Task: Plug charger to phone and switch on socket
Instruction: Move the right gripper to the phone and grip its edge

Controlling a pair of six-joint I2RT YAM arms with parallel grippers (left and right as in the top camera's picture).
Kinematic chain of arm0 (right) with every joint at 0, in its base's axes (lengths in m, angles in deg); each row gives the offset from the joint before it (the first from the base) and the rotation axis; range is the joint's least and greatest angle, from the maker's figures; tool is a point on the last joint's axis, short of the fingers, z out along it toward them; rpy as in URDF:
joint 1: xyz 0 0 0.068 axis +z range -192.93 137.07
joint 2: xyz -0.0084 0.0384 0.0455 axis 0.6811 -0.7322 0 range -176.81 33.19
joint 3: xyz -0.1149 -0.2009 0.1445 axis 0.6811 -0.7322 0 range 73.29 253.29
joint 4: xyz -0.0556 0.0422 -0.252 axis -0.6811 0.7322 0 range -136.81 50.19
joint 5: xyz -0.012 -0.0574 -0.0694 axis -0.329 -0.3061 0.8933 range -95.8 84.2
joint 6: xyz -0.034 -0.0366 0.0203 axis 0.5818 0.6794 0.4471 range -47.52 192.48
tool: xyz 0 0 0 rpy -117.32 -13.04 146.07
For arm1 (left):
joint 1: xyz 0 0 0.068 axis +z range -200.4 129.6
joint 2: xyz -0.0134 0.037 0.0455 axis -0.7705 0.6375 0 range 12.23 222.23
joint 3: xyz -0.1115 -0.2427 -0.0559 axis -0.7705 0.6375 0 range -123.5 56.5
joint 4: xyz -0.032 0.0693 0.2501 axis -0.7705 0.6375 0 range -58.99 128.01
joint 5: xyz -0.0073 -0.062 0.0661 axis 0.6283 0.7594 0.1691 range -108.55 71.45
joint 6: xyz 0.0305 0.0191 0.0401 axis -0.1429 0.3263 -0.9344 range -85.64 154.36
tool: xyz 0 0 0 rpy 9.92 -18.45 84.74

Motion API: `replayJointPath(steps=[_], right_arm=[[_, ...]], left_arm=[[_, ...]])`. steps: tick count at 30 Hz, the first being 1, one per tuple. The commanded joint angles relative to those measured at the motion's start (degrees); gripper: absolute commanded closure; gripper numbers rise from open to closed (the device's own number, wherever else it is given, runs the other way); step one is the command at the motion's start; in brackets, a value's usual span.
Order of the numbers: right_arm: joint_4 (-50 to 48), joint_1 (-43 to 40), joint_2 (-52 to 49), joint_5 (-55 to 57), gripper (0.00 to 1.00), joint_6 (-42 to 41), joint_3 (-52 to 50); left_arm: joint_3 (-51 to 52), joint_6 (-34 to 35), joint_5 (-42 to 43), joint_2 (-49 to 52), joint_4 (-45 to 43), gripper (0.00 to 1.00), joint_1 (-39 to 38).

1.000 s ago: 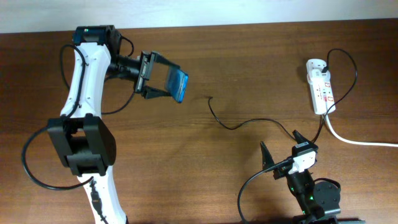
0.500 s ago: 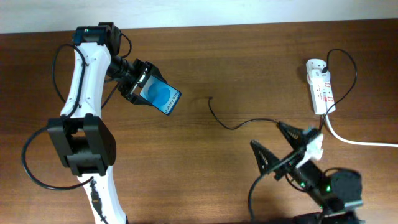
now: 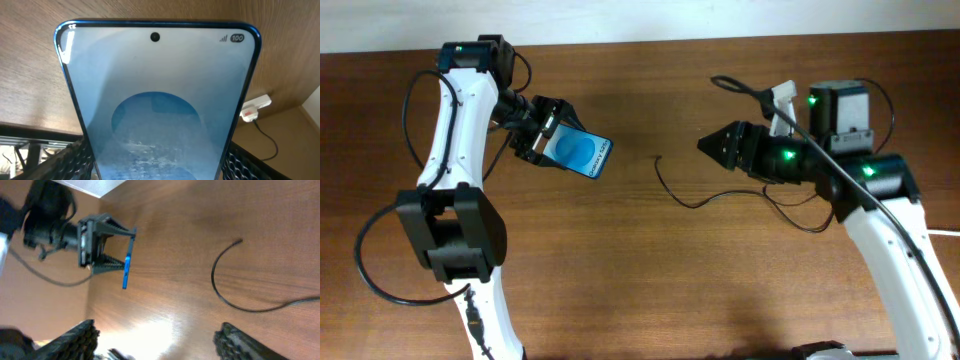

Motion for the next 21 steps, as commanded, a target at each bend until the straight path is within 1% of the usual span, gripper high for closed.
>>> replayJointPath(steps=[1, 3, 4, 7, 12, 15, 16, 21], right_arm=[[-0.7, 1.2, -3.6, 0.4, 0.23, -5.3, 0.7], [-2.2, 3.5, -5.3, 0.8, 0.23, -6.5, 0.7], [-3.5, 6.2, -6.2, 3.9, 0.23, -8.1, 0.7], [-5.2, 9.7, -6.3, 9.1, 0.24, -11.1, 0.7], [-8.8, 11.9, -6.5, 10.0, 0.24, -13.9, 0.7], [-11.3, 16.6, -7.6, 14.6, 0.26, -15.5, 0.7], [-12.3, 18.2, -8.5, 16.0, 0.28, -17.3, 0.7], [-15.1, 21.7, -14.7, 18.1, 0.37, -18.4, 0.7]], left_arm=[[-1.1, 4.8, 0.7, -0.6, 0.0, 1.0, -1.2], [-1.1, 7.2, 0.7, -0.6, -0.2, 1.0, -2.3], [-1.1, 8.7, 0.7, -0.6, -0.2, 1.0, -3.3], [-1.1, 8.8, 1.7, -0.6, 0.3, 1.0, -3.8], [-1.1, 8.8, 5.0, -0.6, 0.3, 1.0, -3.8], [-1.1, 8.8, 6.3, -0.6, 0.9, 1.0, -4.7], [-1.1, 8.8, 6.3, -0.6, 1.0, 1.0, -6.0], [-1.1, 10.2, 6.7, -0.6, 0.9, 1.0, -10.5]])
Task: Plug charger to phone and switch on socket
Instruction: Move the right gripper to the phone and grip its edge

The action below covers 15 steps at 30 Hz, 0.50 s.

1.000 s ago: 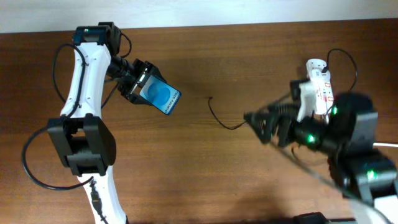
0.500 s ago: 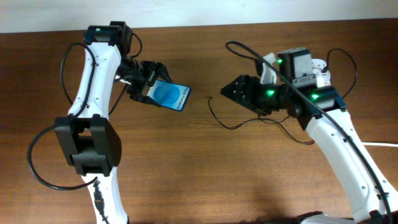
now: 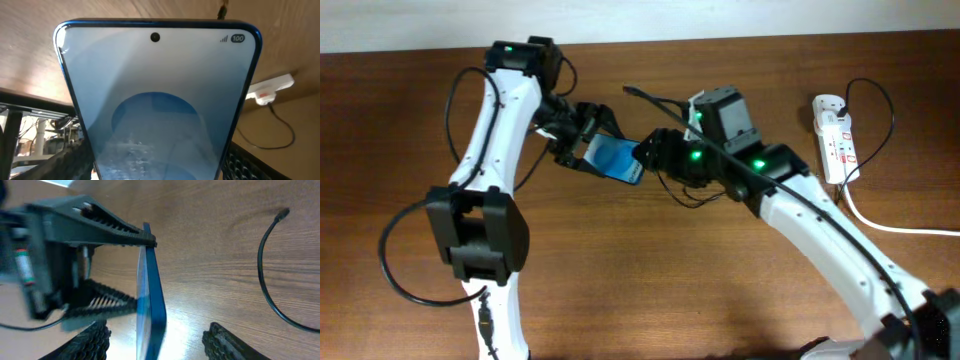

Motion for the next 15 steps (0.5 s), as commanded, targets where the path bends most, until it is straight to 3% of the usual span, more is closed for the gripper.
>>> replayJointPath(steps=[1, 4, 10, 14, 15], right_arm=[[-1.4, 2.1, -3.3, 2.1, 0.4, -0.9, 0.7], [-2.6, 4.3, -4.8, 7.2, 0.43, -1.4, 0.7], [-5.3, 4.8, -4.8, 8.0, 0.68, -5.2, 0.7], [-5.1, 5.0, -4.8, 7.5, 0.71, -5.4, 0.7], [-4.9, 5.0, -4.8, 7.5, 0.76, -5.4, 0.7]], left_arm=[[-1.1, 1.8, 2.3, -0.6, 0.2, 0.99, -1.9], [-1.1, 2.9, 2.4, -0.6, -0.6, 0.95, -2.8], [-1.1, 2.8, 5.4, -0.6, -0.6, 0.91, -2.8], [-1.1, 2.8, 5.4, -0.6, -0.6, 0.9, -2.8], [-1.1, 2.8, 5.4, -0.6, -0.5, 0.9, -2.8]])
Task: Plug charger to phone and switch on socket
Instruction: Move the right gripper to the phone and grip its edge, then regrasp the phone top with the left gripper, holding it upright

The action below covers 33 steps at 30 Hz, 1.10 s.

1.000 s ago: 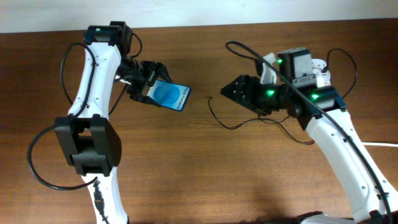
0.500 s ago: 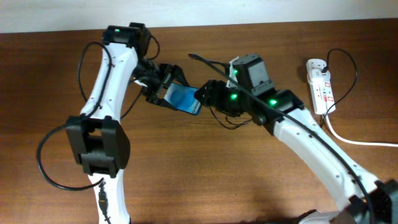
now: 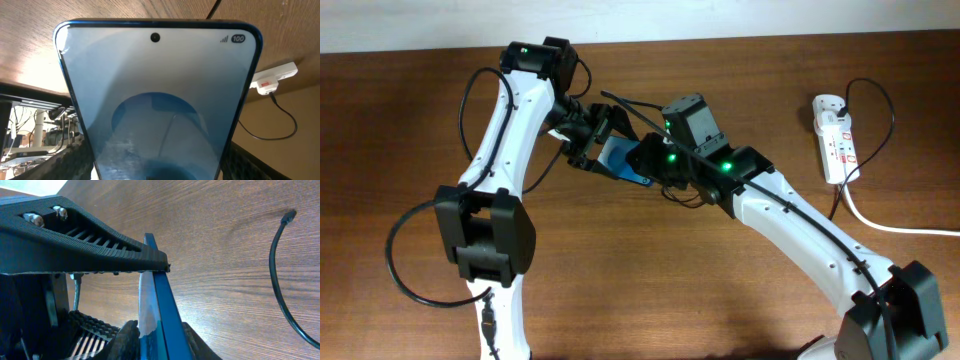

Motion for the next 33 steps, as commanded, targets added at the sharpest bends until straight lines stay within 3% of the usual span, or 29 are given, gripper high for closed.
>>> replayJointPath(steps=[1, 5, 8, 13, 14, 17, 20, 22, 25, 27, 31, 33], right_arm=[[0.1, 0.6, -0.3, 0.2, 0.81, -0.5, 0.7], [0.1, 0.6, -0.3, 0.2, 0.96, -0.4, 0.7], [0.0, 0.6, -0.3, -0.6, 0.96, -0.4, 0.7], [6.1, -6.2, 2.6, -0.6, 0.96, 2.4, 0.8], [7.1, -8.7, 5.3, -0.6, 0.96, 3.1, 0.8], [6.3, -13.1, 9.9, -0.6, 0.96, 2.0, 0.9], [-1.6, -15.1, 10.8, -1.5, 0.96, -10.7, 1.0], [-10.3, -15.1, 10.8, 2.1, 0.96, -17.1, 0.9], [-16.1, -13.2, 9.0, 10.6, 0.96, -31.2, 0.9], [-19.3, -10.1, 6.6, 14.8, 0.96, -35.8, 0.9], [-28.7, -4.9, 0.9, 18.2, 0.96, -36.5, 0.9], [-27.5, -4.9, 0.7, 19.4, 0.96, -36.4, 0.9]], left_arm=[[-1.1, 0.7, 2.5, -0.6, 0.1, 0.89, -0.1], [-1.1, 0.7, 2.5, -0.6, 0.1, 0.71, -0.1], [-1.1, 0.7, 2.5, -0.6, 0.1, 0.66, -0.1], [-1.1, -1.2, 2.5, -0.6, -1.5, 0.44, -0.1], [-1.1, -5.3, 2.6, -0.6, -4.5, 0.37, -0.1], [-1.1, -17.7, 12.8, -0.6, -14.1, 0.37, -0.2], [-1.1, -22.7, 30.0, -0.6, -32.6, 0.1, -0.1], [-1.1, -22.7, 36.2, -0.6, -43.8, 0.01, -0.1], [-1.1, -22.6, 36.1, -0.6, -45.6, 0.01, -0.1], [-1.1, -20.1, 35.0, -0.6, -46.8, 0.01, -0.1], [-1.1, -12.5, 32.4, -0.6, -53.1, 0.04, -0.1], [-1.1, -12.3, 29.3, -0.6, -53.0, 0.17, 0.3]])
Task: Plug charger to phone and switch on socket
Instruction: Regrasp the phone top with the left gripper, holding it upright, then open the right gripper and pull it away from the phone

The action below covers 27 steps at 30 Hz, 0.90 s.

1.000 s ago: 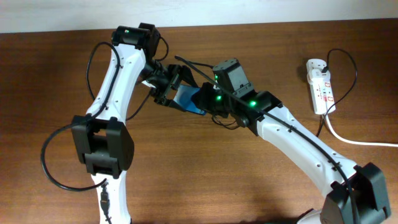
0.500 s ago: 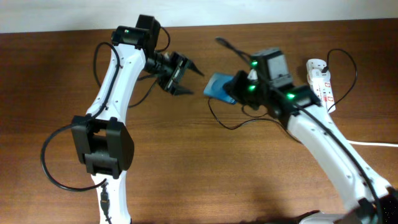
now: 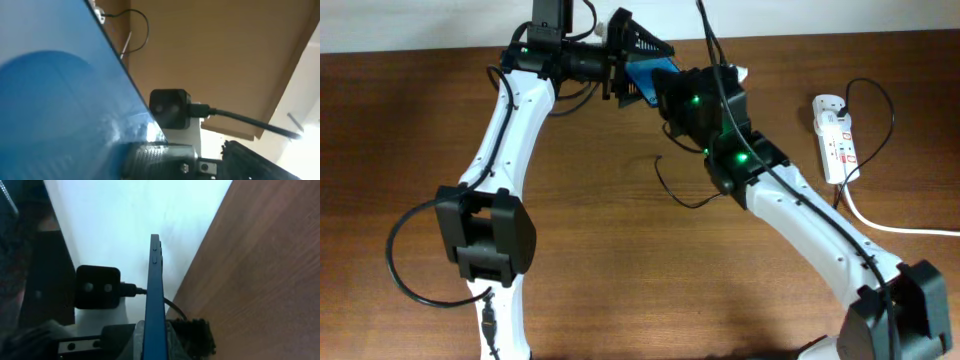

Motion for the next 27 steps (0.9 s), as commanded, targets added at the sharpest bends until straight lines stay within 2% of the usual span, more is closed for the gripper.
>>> replayJointPath(steps=[1, 3, 6, 7, 9, 11, 15, 23, 27], right_arm=[[-0.1, -0.1, 0.5, 3.9, 0.96, -0.2, 1.2], [-0.1, -0.1, 0.5, 6.9, 0.96, -0.2, 1.2], [-0.3, -0.1, 0.5, 8.9, 0.96, 0.0, 1.2], [-0.7, -0.1, 0.5, 8.9, 0.96, 0.0, 1.2], [-2.3, 0.0, 0.5, 8.8, 0.96, -0.3, 1.2], [-2.8, 0.0, 0.5, 8.3, 0.96, -2.3, 1.2], [-4.8, 0.4, 0.5, 8.3, 0.96, -6.3, 1.2], [-6.9, 1.5, 0.5, 6.2, 0.96, -6.3, 1.2], [-7.7, 1.8, 0.5, 5.8, 0.96, -6.3, 1.2]], left_arm=[[-0.8, 3.0, -3.8, -0.6, -0.3, 0.21, 0.8], [-0.8, 4.0, -4.8, -0.6, -0.3, 0.24, 1.9], [-0.7, 8.2, -4.8, -0.6, -0.3, 0.58, 3.4], [-0.8, 8.7, -5.0, -0.6, -0.3, 0.66, 3.5], [-0.7, 8.7, -5.0, -0.6, -0.3, 0.67, 3.5], [-0.8, 9.6, -5.0, -0.6, -0.8, 0.76, 3.5], [-0.8, 10.2, -5.0, -0.6, -2.2, 0.77, 2.8], [-0.7, 10.8, -5.5, -0.6, -3.8, 0.76, 2.3], [-0.8, 11.6, -6.8, -0.6, -3.8, 0.79, 1.1]])
